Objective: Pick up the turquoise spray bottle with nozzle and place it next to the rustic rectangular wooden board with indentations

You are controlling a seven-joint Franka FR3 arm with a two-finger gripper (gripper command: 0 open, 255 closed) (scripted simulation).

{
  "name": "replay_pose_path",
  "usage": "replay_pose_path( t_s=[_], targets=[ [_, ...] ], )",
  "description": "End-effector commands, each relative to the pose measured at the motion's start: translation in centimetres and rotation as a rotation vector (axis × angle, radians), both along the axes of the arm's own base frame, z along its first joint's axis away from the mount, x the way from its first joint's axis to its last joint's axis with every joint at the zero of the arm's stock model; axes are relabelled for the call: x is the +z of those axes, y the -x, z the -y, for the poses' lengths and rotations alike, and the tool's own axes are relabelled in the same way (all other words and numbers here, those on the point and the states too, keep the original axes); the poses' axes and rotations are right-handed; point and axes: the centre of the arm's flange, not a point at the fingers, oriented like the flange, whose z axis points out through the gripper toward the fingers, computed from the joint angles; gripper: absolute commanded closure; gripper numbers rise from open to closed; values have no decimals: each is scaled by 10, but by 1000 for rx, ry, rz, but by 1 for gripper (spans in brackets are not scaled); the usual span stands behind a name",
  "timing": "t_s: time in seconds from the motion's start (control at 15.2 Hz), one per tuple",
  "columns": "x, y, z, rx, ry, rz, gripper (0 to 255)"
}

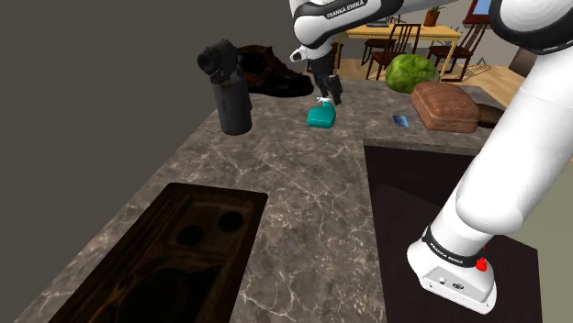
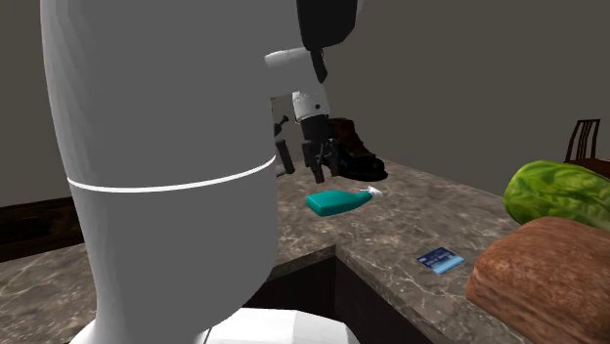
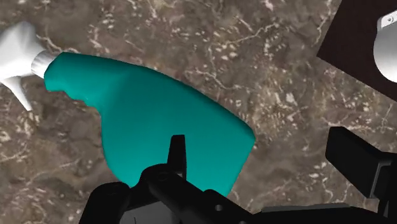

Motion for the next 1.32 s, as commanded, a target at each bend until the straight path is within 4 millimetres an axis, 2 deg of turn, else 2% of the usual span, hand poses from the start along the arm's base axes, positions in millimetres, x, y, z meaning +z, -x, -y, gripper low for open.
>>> replay_pose_path(
  t_s=[0.0, 0.26, 0.53, 0.59, 1.06, 1.25],
  targets=[
    [-2, 4, 28, 196, -75, 13, 0],
    [-17, -4, 85, 540, -217, 42, 0],
    [-39, -30, 133, 884, -360, 70, 0],
    [-42, -35, 138, 927, -378, 74, 0],
    [-79, -32, 138, 927, -378, 74, 0],
    [-82, -31, 138, 927, -378, 74, 0]
  ],
)
